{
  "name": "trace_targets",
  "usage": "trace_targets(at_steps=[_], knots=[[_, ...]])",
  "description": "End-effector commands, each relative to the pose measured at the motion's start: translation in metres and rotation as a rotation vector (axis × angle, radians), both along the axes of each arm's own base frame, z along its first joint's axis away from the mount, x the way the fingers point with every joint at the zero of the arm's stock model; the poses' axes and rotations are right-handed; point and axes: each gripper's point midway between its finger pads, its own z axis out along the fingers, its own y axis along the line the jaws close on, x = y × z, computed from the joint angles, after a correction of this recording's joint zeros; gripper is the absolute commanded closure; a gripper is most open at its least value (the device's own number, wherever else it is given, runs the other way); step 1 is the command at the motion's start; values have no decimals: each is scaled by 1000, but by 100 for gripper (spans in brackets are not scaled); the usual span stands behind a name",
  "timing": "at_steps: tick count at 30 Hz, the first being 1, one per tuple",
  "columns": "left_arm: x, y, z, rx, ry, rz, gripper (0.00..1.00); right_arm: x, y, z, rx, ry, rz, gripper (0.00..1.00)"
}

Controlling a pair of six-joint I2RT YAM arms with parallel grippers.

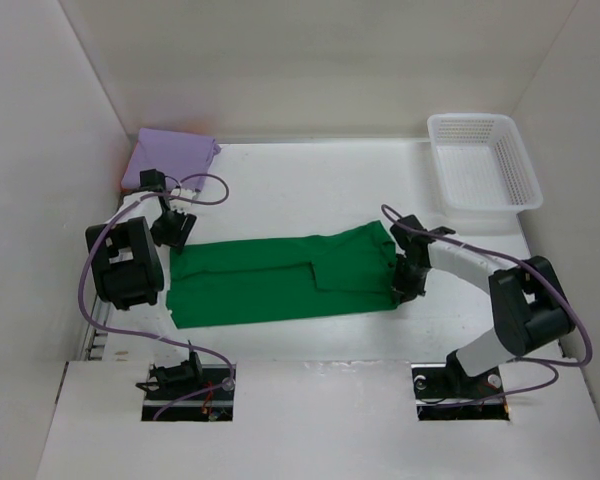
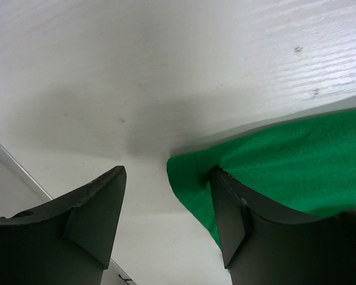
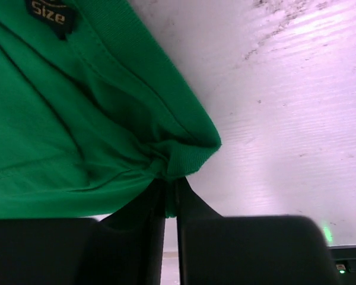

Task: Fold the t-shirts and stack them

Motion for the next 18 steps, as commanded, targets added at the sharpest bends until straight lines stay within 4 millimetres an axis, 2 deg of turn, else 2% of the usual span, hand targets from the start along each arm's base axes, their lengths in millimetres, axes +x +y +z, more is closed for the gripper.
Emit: trace_targets(at_steps=[1,3,6,9,14,18], knots=[[-6,13,5,15,-4,28,43,20,4,3,22,-51,-7,91],[-8,18,8,18,-3,38,43,32,1,8,22,-66,5,96],[-11,19,16,5,1,47,43,60,3,13,14,-75,52,98],[-12,25,29,1,-8,66,43,100,8,16,-1,-79,112,98],[-15,35,46,2,-22,98,42,190,11,30,-20,-170,151,98],[-19,33,47,-3,-11,102,42,284,-3,52,-115,-329,134,93]])
